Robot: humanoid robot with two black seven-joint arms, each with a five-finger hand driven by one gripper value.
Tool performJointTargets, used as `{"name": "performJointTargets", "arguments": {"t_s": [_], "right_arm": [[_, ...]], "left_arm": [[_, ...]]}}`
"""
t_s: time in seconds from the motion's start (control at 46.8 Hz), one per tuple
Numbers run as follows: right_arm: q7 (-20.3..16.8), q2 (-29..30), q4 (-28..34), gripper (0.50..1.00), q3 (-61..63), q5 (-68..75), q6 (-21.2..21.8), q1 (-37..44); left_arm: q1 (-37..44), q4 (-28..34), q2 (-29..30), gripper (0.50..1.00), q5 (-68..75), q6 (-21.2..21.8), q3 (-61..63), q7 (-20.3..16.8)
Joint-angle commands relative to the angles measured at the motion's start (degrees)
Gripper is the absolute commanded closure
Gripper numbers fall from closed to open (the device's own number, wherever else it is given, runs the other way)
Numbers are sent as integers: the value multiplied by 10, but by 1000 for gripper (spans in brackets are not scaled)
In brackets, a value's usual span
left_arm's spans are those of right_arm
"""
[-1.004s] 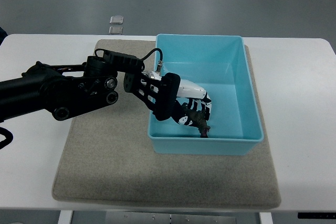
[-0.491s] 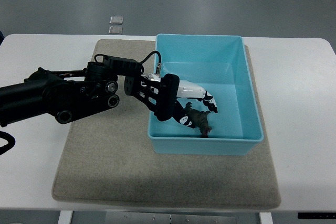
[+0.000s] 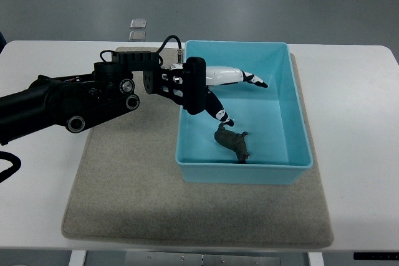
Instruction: Place brown hippo in blue box with left hand
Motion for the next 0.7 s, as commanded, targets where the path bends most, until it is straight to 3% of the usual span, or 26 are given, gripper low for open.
{"name": "performJointTargets", "arguments": {"t_s": [0.0,0.15,0.214,0.683], "right_arm": [[0,0,0,564,0,0,0,0],[0,0,0,564,0,0,0,0],[0,0,0,564,0,0,0,0],[0,0,0,564,0,0,0,0]], "left_arm": [[1,2,4,536,-50,9,-30,0],[1,35,12,536,-151,30,-83,0],[1,67,13,501,-192,28,-98,0],[20,231,20,508,-468,39,-169,-2]]}}
